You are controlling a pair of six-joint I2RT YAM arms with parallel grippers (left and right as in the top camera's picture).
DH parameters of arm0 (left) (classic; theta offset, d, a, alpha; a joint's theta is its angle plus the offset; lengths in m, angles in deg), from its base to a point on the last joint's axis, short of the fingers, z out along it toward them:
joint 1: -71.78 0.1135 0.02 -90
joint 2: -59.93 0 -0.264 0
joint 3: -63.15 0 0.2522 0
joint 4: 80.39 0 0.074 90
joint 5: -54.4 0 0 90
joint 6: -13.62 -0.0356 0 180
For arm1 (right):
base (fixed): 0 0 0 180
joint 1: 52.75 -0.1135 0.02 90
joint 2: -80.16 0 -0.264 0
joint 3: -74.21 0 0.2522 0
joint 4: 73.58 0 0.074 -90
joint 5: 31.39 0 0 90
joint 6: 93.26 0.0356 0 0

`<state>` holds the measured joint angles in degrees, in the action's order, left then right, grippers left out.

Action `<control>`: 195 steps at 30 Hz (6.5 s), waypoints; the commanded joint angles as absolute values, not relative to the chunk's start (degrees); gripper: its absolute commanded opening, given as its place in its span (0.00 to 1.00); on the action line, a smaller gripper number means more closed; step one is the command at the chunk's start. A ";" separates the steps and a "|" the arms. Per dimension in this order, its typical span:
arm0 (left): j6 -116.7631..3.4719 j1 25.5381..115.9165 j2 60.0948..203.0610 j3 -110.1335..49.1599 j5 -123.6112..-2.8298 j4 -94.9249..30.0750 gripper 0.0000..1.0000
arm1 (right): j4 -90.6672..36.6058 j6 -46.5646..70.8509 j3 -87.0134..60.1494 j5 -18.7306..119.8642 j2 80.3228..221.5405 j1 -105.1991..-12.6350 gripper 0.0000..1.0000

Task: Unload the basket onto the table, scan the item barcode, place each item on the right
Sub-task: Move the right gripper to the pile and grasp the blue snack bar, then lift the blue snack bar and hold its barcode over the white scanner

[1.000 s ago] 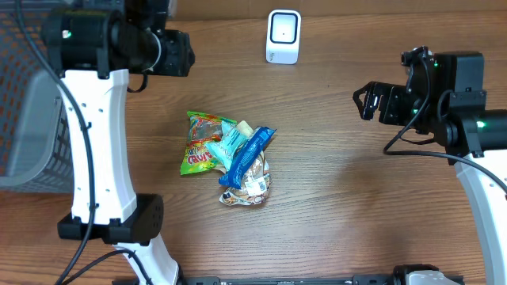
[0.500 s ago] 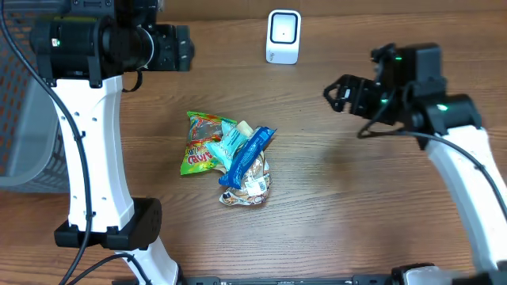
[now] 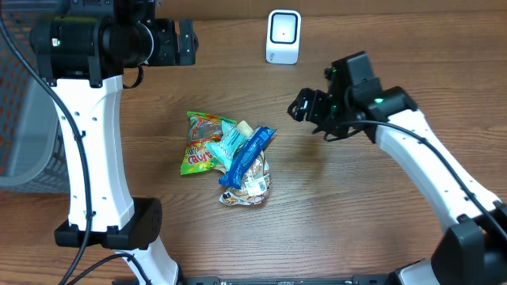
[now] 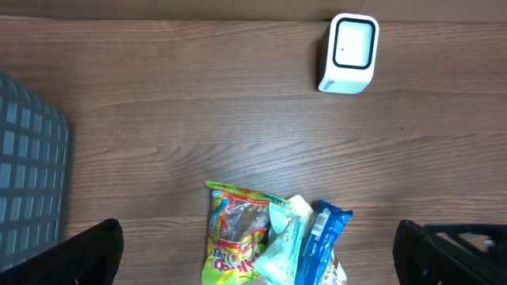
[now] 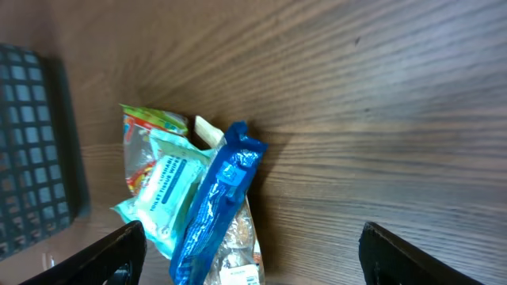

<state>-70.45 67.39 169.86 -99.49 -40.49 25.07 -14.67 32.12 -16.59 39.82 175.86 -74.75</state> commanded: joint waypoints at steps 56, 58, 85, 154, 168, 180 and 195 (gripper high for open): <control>-69.51 67.63 177.29 -100.34 -42.67 24.83 1.00 | -22.04 15.55 -17.55 31.63 187.90 -82.88 0.20; -69.51 67.63 177.29 -100.34 -42.67 24.83 1.00 | -21.82 15.62 -17.55 30.27 187.90 -82.62 0.38; -69.51 67.63 177.29 -100.34 -42.67 24.83 1.00 | -20.03 30.00 -17.22 31.28 195.99 -83.12 0.08; -69.51 67.63 177.29 -100.34 -42.67 24.83 1.00 | -57.55 -5.89 -21.38 71.91 180.32 -70.93 0.04; -69.51 67.63 177.29 -100.34 -42.67 24.83 1.00 | -102.30 -82.74 -21.38 86.25 209.24 -77.00 0.04; -69.51 67.63 177.29 -100.34 -42.67 24.83 1.00 | -110.23 -87.33 -21.40 88.98 213.80 -76.11 0.04; -69.51 67.63 177.29 -100.34 -42.67 24.83 1.00 | -115.19 -81.25 -21.40 92.15 213.82 -73.62 0.04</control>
<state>-70.32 67.39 176.85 -99.49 -42.26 24.89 -114.88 -85.05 -20.46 91.89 214.61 -74.29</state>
